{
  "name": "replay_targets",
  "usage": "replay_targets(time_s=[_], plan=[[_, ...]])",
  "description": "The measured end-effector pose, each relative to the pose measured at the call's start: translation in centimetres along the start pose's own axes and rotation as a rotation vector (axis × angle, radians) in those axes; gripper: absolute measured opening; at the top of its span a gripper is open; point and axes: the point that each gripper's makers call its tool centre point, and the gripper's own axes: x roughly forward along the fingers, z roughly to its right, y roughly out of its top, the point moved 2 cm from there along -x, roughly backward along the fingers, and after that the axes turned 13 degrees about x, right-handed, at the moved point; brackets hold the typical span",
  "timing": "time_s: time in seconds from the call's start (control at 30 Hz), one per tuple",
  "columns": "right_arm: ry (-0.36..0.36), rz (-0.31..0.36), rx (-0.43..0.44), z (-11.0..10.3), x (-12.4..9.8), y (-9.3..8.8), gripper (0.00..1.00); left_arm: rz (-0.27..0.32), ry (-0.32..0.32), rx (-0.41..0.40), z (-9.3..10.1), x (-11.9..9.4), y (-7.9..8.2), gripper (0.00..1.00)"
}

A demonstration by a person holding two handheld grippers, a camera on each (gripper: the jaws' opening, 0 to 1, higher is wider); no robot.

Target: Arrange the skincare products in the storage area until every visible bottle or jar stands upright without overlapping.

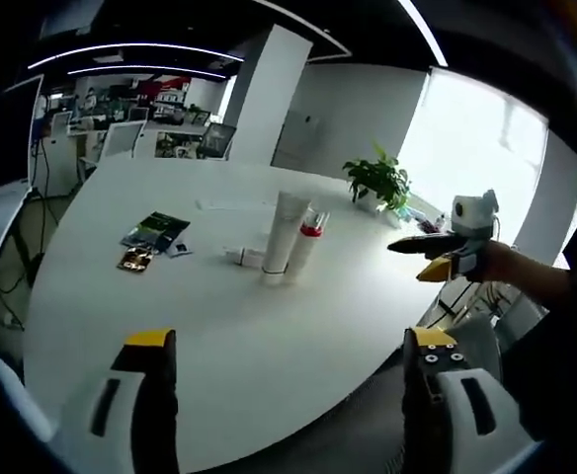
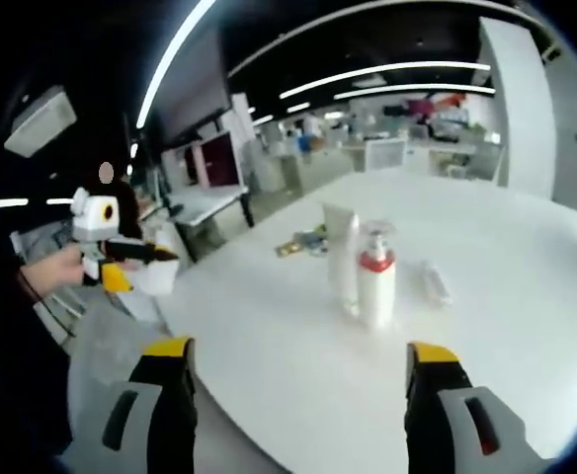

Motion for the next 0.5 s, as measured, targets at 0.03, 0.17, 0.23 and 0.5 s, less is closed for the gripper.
replay_targets(time_s=[0.03,0.17,0.23,0.5], plan=[[-0.006,-0.003,0.003,0.0,-0.2,-0.2,0.83,-0.005,-0.001,-0.004,-0.1,0.0,-0.2,0.90],[-0.018,0.009,0.022,0.2,-1.1,-0.3,0.82,-0.025,-0.014,-0.002,-0.2,0.0,-0.6,0.90],[-0.027,0.017,0.031,0.5,-1.4,-0.1,0.82,-0.032,-0.021,0.002,-0.2,0.1,-0.7,0.90],[-0.071,0.032,0.058,1.9,-1.8,0.1,0.81,-0.047,-0.043,0.001,-0.6,1.8,-0.3,0.89]])
